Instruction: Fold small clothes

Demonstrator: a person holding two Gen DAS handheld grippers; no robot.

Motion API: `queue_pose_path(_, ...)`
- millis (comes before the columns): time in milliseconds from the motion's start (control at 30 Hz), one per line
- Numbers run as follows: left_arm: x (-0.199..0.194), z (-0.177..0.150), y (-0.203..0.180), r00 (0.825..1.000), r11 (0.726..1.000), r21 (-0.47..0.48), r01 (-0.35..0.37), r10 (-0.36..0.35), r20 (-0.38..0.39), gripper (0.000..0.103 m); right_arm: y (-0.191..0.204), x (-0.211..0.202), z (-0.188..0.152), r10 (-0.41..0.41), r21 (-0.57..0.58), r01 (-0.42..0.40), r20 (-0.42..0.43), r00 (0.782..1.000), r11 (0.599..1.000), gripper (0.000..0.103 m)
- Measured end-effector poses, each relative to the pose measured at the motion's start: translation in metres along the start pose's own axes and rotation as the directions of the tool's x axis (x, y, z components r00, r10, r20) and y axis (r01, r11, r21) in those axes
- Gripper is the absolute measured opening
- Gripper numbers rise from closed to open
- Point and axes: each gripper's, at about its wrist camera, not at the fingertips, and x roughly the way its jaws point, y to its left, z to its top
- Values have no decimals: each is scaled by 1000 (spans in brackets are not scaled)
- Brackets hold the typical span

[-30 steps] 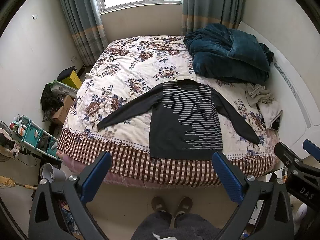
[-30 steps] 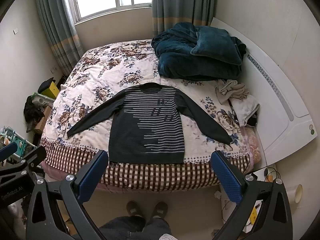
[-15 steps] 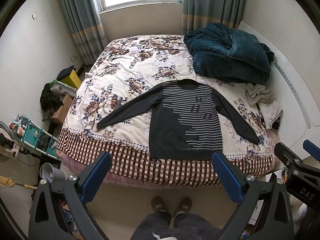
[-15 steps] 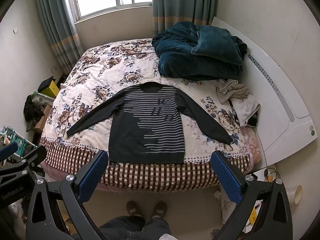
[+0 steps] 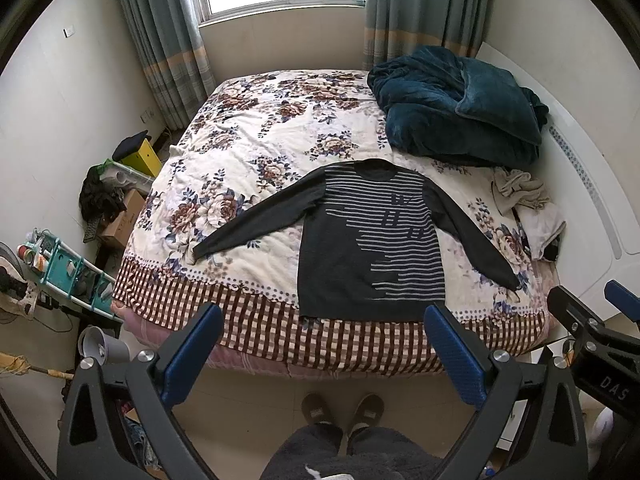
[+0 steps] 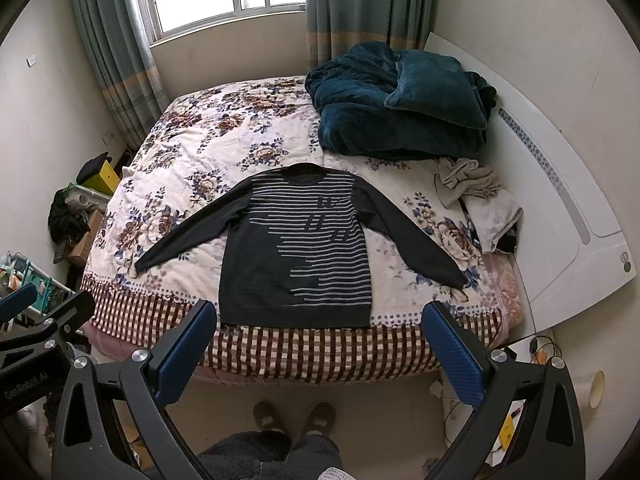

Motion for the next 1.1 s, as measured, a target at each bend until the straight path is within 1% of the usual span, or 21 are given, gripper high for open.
queue_pose_path(100,0,0,0,1000,1000,-1,1,-1,0,103,-1,1,0,-1,1,1,0,1000,1000,103)
queue_pose_path(233,11,7,-3,1000,1000,1,7,-7,-7,103,2,3,-3,-4,1,4,-8,1000,1000,103)
queue_pose_path(333,14,8,-2,1000,1000,-1,2,-2,4,103,5,8,-3,-7,14,7,-15,1000,1000,103)
queue_pose_path(433,33,17,1,999,1000,-7,-18,18,41,103,5,20,-2,-4,48,5,-20,1000,999,103)
queue_pose_path(533,62,27,2,996,999,6,-49,48,69,103,-1,42,3,-24,104,26,-26,999,994,103)
queue_pose_path(633,101,39,3,996,998,25,-61,59,65,103,-12,72,15,-70,169,73,-24,997,983,103)
queue_pose_path(700,130,49,-3,997,998,33,-57,55,51,103,-22,97,23,-102,209,105,-23,995,972,103)
queue_pose_path(767,163,61,-14,998,997,43,-59,57,29,103,-34,125,37,-130,242,136,-39,991,961,103)
queue_pose_path(867,199,78,-31,997,996,60,-71,71,-1,103,-61,172,59,-123,306,138,-68,990,942,103)
queue_pose_path(933,228,90,-51,995,993,76,-92,95,-31,103,-82,207,71,-113,340,139,-96,989,930,103)
queue_pose_path(1000,254,103,-72,993,991,84,-104,108,-49,103,-108,248,81,-111,368,157,-144,983,916,103)
queue_pose_path(1100,296,119,-106,988,986,103,-133,140,-69,103,-152,312,86,-60,416,140,-199,978,898,103)
